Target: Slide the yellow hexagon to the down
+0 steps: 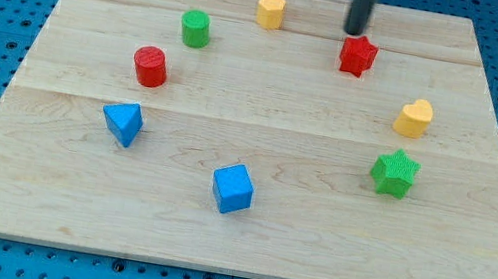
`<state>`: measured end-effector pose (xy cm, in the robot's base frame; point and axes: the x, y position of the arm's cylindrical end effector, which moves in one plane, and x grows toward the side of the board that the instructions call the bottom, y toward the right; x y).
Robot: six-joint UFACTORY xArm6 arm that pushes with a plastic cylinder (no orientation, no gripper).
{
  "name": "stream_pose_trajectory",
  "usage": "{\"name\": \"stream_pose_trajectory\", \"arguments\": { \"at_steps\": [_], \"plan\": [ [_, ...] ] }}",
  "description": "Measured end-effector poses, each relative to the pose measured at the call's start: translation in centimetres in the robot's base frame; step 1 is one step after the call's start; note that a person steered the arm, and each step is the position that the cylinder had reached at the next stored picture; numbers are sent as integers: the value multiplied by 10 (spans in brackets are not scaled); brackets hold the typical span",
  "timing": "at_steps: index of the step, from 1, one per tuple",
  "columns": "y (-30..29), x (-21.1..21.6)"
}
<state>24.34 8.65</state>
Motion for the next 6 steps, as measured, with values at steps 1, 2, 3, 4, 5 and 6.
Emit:
{"name": "stream_pose_trajectory", "arguments": {
  "at_steps": [1,2,3,4,5,6],
  "plan": [
    [10,33],
    [38,44],
    [21,2],
    [-52,-47],
    [-120,-49],
    [-99,-24]
  ]
}}
